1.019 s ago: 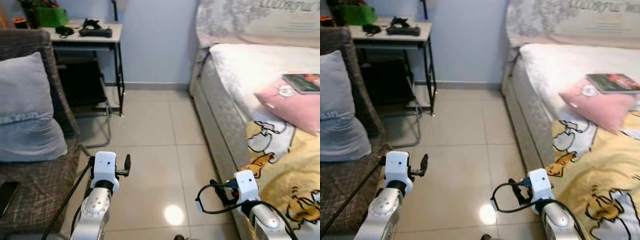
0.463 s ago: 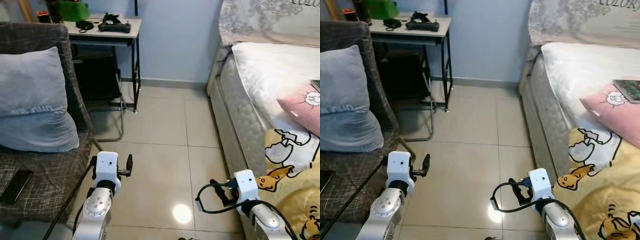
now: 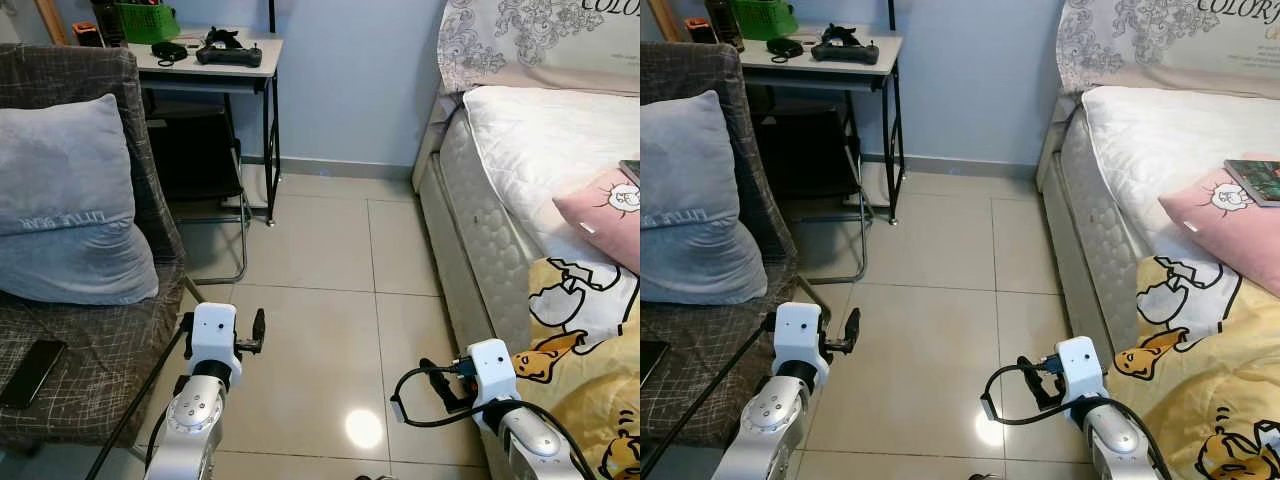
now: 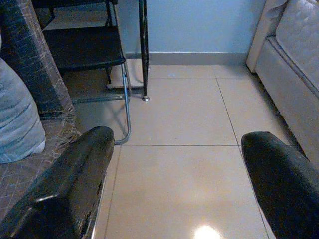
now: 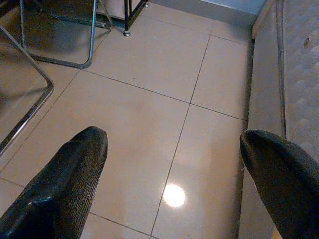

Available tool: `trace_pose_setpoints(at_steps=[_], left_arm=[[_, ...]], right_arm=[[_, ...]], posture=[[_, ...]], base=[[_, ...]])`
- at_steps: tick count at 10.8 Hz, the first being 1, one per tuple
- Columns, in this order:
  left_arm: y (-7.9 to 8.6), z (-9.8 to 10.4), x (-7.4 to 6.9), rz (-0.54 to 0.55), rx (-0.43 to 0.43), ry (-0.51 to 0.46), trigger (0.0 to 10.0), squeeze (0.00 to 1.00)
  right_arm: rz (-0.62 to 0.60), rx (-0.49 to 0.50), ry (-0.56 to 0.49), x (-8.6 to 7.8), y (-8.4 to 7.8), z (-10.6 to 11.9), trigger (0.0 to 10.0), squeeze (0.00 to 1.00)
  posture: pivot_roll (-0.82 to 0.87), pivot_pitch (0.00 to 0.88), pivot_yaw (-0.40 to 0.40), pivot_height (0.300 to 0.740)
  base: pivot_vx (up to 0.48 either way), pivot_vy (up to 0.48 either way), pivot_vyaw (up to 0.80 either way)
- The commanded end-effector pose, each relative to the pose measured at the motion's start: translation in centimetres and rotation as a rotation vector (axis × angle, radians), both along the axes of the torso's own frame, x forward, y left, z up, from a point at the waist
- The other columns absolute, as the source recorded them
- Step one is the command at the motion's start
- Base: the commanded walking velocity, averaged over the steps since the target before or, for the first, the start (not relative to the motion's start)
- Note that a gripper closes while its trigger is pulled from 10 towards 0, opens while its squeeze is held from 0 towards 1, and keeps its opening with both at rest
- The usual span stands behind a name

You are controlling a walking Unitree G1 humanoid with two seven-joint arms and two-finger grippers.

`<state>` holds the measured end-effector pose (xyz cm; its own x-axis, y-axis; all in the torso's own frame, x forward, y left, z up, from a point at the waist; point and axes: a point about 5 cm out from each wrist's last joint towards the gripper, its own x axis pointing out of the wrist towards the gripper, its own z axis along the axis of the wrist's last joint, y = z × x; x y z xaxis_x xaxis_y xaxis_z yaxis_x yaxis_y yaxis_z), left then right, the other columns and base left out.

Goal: Clean up the room

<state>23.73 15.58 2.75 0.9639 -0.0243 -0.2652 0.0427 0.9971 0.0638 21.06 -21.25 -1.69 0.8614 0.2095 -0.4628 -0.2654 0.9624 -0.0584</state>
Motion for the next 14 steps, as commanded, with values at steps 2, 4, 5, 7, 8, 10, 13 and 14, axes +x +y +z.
trace_pose_setpoints(at_steps=[2,4,5,7,8,10,13,14], left_arm=[[-4.6,6.1,5.0,-0.134,-0.150,-0.249,10.0,0.00],[-4.6,6.1,5.0,-0.134,-0.150,-0.249,10.0,0.00],[-4.6,6.1,5.0,-0.134,-0.150,-0.249,10.0,0.00],[-5.1,5.7,5.1,-0.206,-0.155,-0.222,10.0,0.00],[-4.6,5.3,5.2,-0.227,-0.152,-0.225,10.0,0.00],[-3.1,5.3,4.8,-0.142,-0.160,-0.229,10.0,0.00],[-1.5,3.7,1.0,-0.233,-0.076,-0.247,10.0,0.00],[-1.7,4.2,1.2,-0.215,-0.080,-0.260,10.0,0.00]], right_arm=[[-0.166,0.223,-0.271,5.5,4.8,5.9,10.0,0.00],[-0.166,0.223,-0.271,5.5,4.8,5.9,10.0,0.00],[-0.166,0.223,-0.271,5.5,4.8,5.9,10.0,0.00],[-0.156,0.202,-0.254,5.9,5.4,5.5,10.0,0.00],[-0.154,0.203,-0.250,6.2,6.2,5.1,10.0,0.00],[-0.206,0.223,-0.269,5.8,5.0,5.1,10.0,0.00],[-0.217,0.071,-0.284,2.3,1.9,4.1,10.0,0.00],[-0.233,0.091,-0.301,2.1,1.2,4.2,10.0,1.00]], posture=[[0.03,0.000,-0.041,0.740],[0.03,0.000,-0.041,0.740],[0.03,0.000,-0.041,0.740],[0.03,0.000,-0.014,0.740],[0.03,0.000,-0.012,0.740],[0.03,0.000,-0.010,0.740],[0.03,0.000,-0.021,0.740],[0.04,0.000,-0.030,0.740]], base=[[0.000,0.000,0.00],[0.000,0.000,0.00],[0.000,0.000,0.00],[0.000,0.000,0.00],[0.000,0.000,0.00],[0.000,0.000,0.00],[0.000,0.000,0.00],[0.000,0.000,0.00]])
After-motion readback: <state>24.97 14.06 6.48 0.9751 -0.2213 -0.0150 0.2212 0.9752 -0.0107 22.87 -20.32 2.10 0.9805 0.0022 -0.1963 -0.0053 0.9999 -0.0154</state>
